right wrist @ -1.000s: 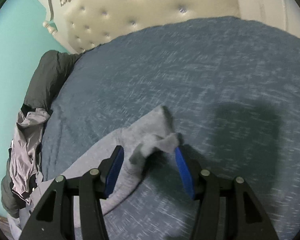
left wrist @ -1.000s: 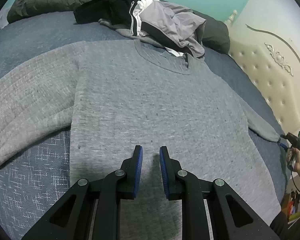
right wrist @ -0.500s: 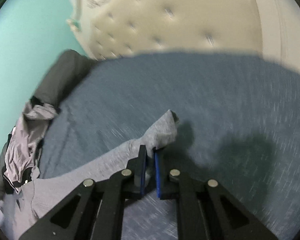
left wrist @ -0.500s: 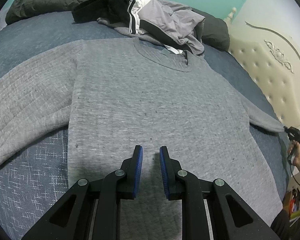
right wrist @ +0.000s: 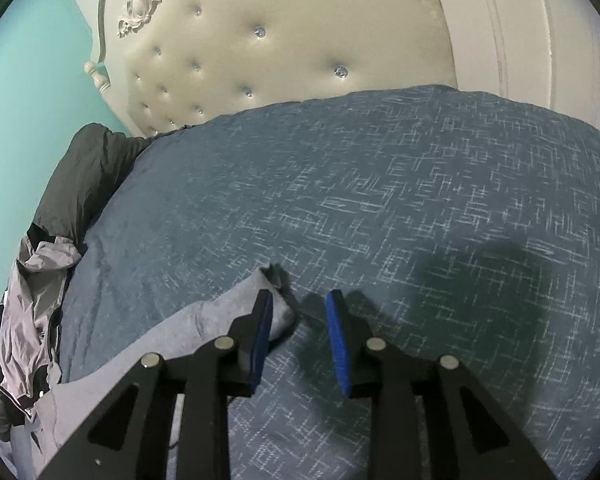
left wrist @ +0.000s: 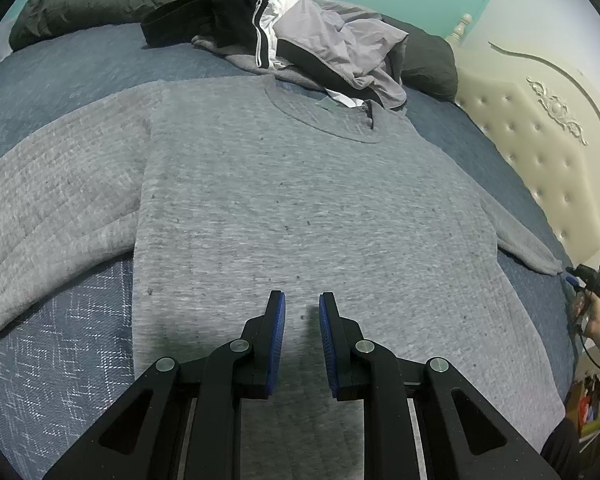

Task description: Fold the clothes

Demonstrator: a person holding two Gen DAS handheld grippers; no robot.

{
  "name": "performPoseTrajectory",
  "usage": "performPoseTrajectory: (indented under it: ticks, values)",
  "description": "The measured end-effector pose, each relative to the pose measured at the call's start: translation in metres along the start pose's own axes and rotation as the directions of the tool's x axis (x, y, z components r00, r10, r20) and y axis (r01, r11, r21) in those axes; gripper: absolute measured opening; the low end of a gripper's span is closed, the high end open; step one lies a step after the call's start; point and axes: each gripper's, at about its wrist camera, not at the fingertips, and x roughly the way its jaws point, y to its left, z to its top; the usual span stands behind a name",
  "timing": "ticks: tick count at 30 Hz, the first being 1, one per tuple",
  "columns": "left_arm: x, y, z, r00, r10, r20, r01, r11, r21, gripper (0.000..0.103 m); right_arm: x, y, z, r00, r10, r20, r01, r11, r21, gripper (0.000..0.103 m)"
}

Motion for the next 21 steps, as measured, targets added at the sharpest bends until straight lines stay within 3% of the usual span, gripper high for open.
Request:
performPoseTrajectory:
  ticks: [9,12,15,21]
  values:
    - [-0.021,0.014,0.009,0.999,0.022,0.041,-0.021,0.999,-0.039,0.019,-0.005,0.062,-0.028,0.986,0.135,-0.093,-0.140,0.988,-0.056,0.028]
    - [-0.037,0.029,0.015,0.997,0.050,0.055,-0.046,0.996,-0.073,0.019,-0.010,0.090,-0.040,0.971,0.192,-0.144,-0.206,0.975,-0.086,0.028]
    - [-0.054,0.050,0.019,0.995,0.079,0.055,-0.072,0.991,-0.117,0.019,-0.018,0.119,-0.054,0.952,0.232,-0.201,-0.261,0.957,-0.128,0.036]
    - [-0.079,0.087,0.017,0.982,0.189,-0.010,-0.189,0.974,-0.124,0.019,-0.038,0.154,-0.087,0.911,0.288,-0.296,-0.350,0.919,-0.180,0.038]
